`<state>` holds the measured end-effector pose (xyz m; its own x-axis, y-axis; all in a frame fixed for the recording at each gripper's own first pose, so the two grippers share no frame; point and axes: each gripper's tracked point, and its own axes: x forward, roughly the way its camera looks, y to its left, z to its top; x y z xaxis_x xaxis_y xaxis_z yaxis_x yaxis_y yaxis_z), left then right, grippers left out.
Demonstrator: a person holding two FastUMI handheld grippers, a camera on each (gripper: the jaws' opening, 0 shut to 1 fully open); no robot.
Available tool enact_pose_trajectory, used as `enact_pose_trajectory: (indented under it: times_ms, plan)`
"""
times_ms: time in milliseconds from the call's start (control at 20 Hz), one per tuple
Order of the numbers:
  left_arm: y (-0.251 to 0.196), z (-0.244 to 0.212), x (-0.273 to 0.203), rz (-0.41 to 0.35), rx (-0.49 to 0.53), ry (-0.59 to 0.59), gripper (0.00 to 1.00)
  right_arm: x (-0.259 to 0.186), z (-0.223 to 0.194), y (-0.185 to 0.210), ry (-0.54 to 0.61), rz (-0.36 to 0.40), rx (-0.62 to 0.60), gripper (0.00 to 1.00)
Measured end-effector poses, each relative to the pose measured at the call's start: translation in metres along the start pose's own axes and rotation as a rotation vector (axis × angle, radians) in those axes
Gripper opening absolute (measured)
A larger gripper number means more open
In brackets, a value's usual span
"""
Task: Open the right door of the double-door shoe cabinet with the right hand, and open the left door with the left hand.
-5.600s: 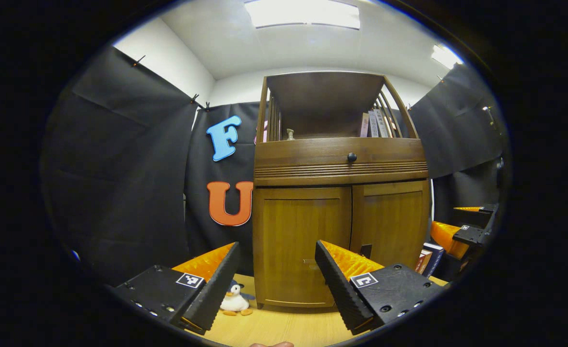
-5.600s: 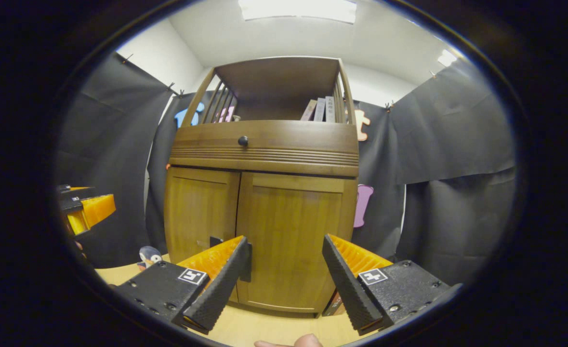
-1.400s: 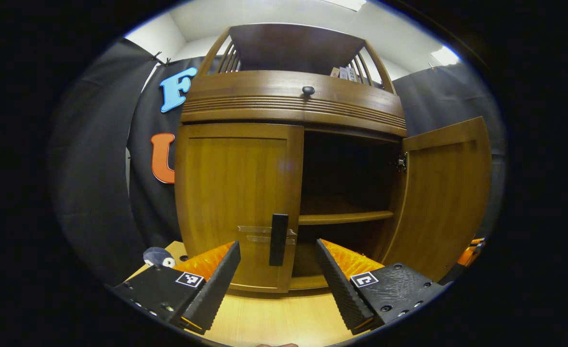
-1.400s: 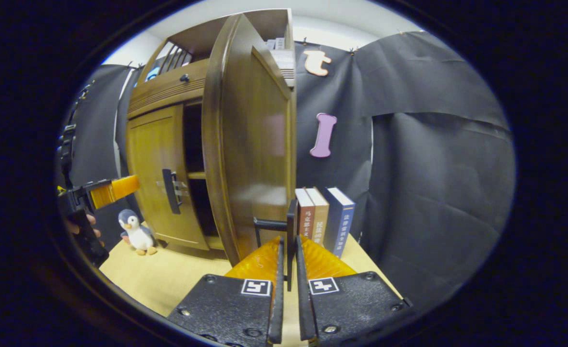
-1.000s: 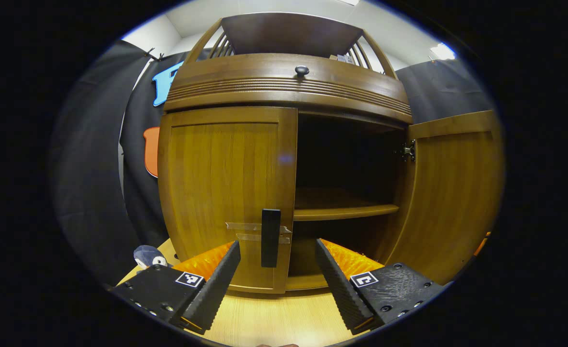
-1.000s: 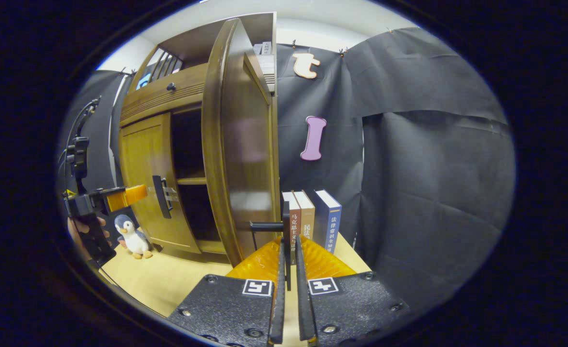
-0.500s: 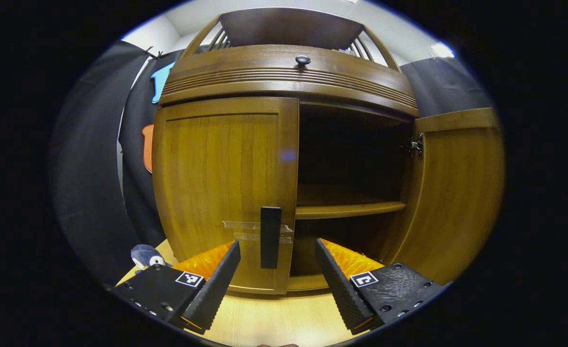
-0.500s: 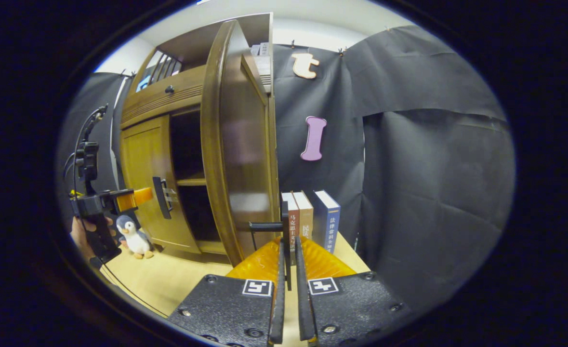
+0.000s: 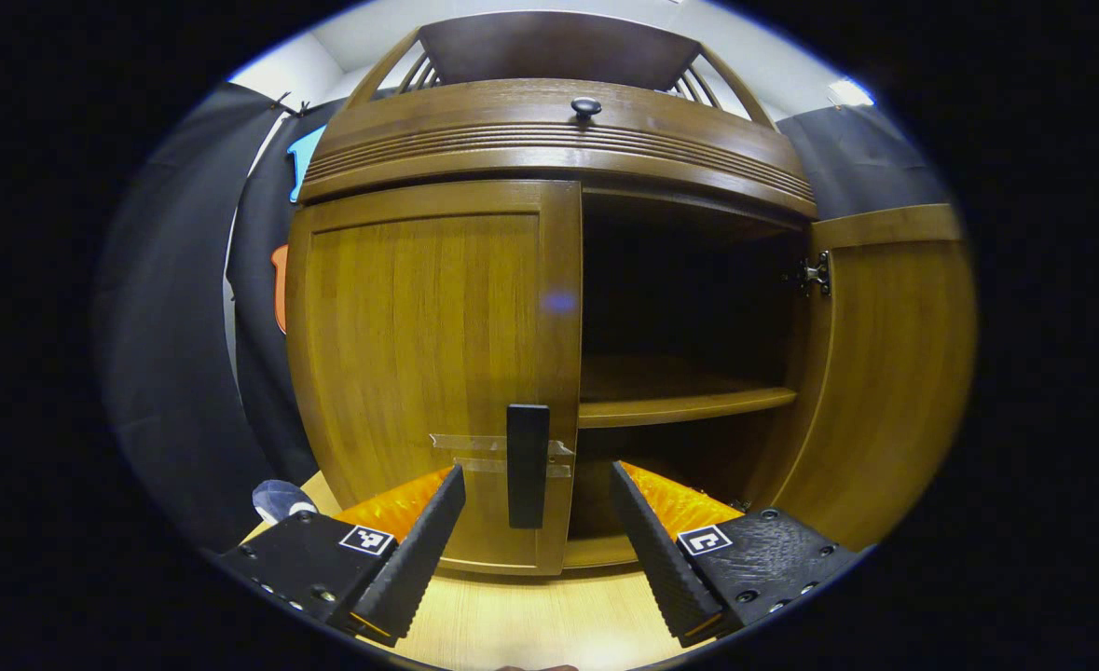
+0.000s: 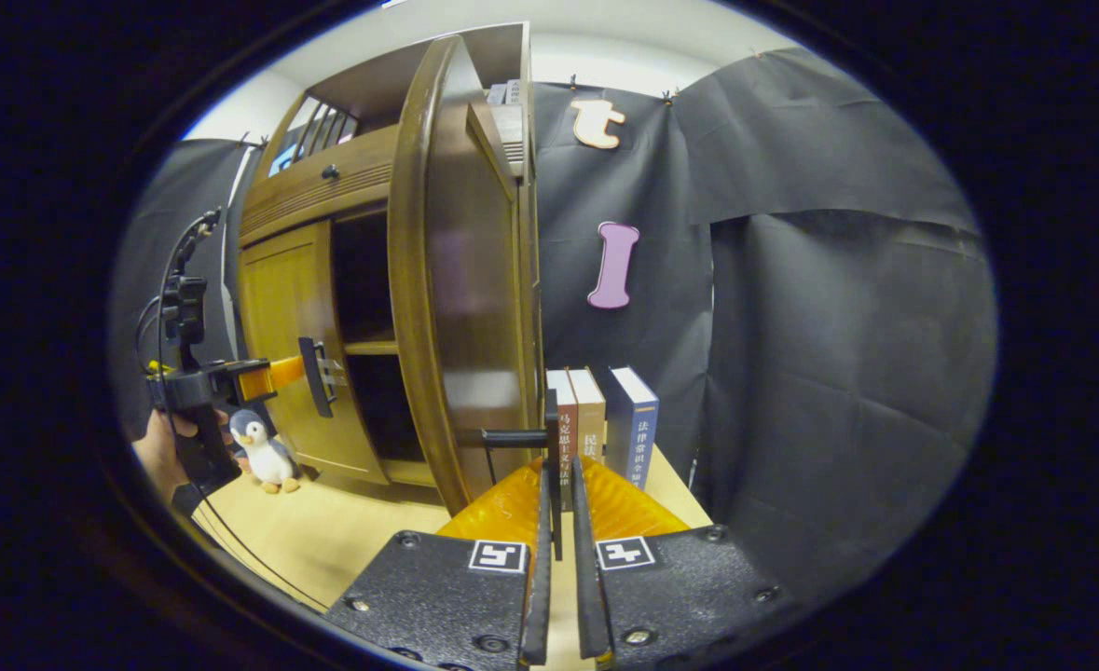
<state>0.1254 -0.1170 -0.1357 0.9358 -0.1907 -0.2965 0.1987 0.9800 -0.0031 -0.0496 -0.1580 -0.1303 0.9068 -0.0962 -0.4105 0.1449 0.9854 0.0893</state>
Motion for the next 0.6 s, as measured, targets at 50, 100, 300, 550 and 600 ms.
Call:
enact_pose_trajectory:
  times_ms: [50,100,300,550,600]
  plan:
    - [0.001,-0.001,0.001,0.002,-0.002,0.003,0.95,0.0,0.0,0.0,0.002,0.0,0.003,0.15]
    - [0.001,-0.001,0.003,0.003,-0.001,0.001,0.95,-0.003,0.001,0.005,0.003,-0.001,0.001,0.15]
    - [0.006,-0.002,0.017,0.012,0.005,0.004,0.95,-0.01,0.005,-0.005,-0.013,-0.02,-0.02,0.15]
    - [0.01,-0.012,0.035,0.015,0.008,0.035,0.84,-0.022,0.021,-0.026,-0.074,-0.077,-0.031,0.14]
    - [0.008,-0.012,0.038,0.01,0.006,0.035,0.84,-0.024,0.025,-0.026,-0.087,-0.076,-0.032,0.06]
